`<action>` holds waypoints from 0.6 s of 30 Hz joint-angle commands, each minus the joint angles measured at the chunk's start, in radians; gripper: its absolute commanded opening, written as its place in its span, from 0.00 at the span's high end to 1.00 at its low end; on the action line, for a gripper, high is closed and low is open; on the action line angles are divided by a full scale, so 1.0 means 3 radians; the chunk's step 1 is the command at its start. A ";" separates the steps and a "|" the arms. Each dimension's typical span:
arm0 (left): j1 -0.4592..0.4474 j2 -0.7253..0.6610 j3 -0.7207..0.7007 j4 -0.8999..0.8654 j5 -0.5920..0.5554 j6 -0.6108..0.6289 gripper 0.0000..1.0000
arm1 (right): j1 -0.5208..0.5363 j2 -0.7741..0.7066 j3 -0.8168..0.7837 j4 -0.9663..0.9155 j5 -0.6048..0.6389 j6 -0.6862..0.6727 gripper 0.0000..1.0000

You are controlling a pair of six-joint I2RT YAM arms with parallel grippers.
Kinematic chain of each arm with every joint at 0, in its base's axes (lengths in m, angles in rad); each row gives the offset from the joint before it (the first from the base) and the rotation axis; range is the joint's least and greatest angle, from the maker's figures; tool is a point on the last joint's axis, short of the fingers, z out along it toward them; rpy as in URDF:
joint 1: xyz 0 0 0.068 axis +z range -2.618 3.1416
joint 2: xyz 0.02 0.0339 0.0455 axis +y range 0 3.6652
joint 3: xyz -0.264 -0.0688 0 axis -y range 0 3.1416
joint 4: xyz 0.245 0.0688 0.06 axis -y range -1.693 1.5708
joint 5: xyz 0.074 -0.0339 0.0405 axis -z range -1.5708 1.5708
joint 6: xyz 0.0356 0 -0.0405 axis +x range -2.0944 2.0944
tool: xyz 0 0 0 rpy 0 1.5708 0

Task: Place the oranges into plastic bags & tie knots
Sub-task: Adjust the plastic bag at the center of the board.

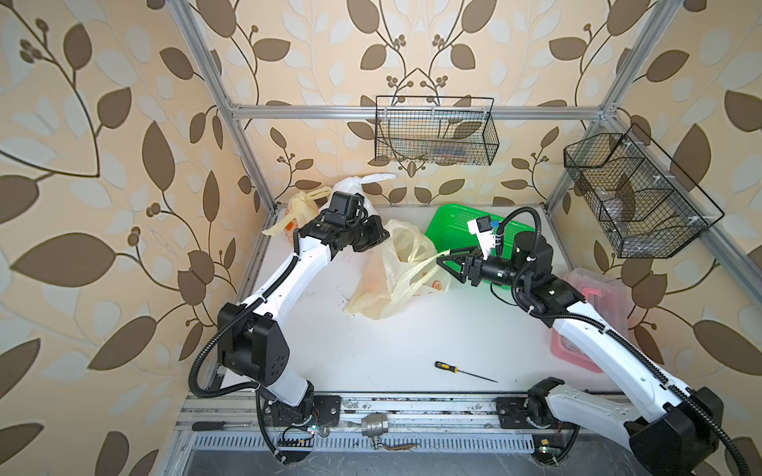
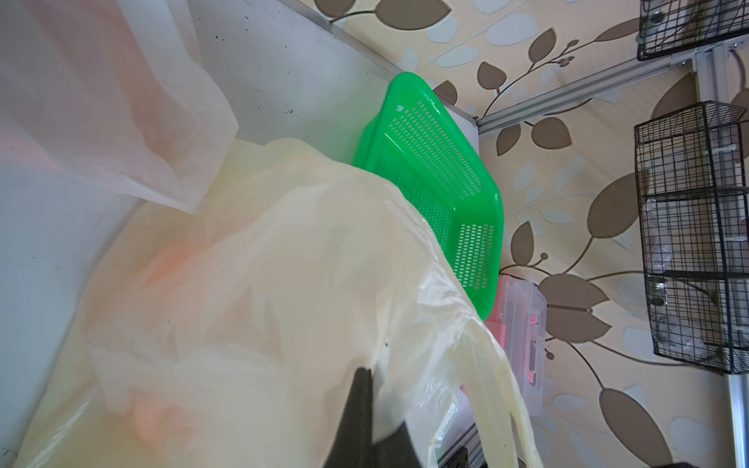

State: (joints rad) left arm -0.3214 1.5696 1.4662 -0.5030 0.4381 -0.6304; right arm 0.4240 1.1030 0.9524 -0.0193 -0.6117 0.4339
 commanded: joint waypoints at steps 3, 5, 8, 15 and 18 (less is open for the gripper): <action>-0.0008 -0.0064 0.0008 0.0041 0.0023 0.0069 1.00 | 0.0044 0.0081 0.0161 0.0050 0.0247 0.0036 0.80; -0.0008 -0.0094 0.0021 0.0028 0.0023 0.0086 1.00 | 0.0041 0.0068 0.0128 -0.0022 0.0368 -0.0008 0.94; -0.0008 -0.0195 0.0009 0.0077 0.0018 0.0087 0.80 | 0.0034 0.0062 0.0064 -0.0033 0.0514 -0.0025 1.00; -0.0010 -0.0555 -0.0047 0.0116 -0.0140 0.0153 0.44 | -0.0037 0.0203 0.0052 -0.0024 0.0623 -0.0028 1.00; -0.0086 -0.0711 -0.0142 0.0295 0.0004 0.0216 0.34 | -0.0077 0.0253 0.0028 0.0021 0.0602 -0.0012 1.00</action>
State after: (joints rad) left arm -0.3248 1.4326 1.4345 -0.4858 0.4156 -0.6006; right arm 0.4103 1.1683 0.9703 -0.0204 -0.4515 0.4374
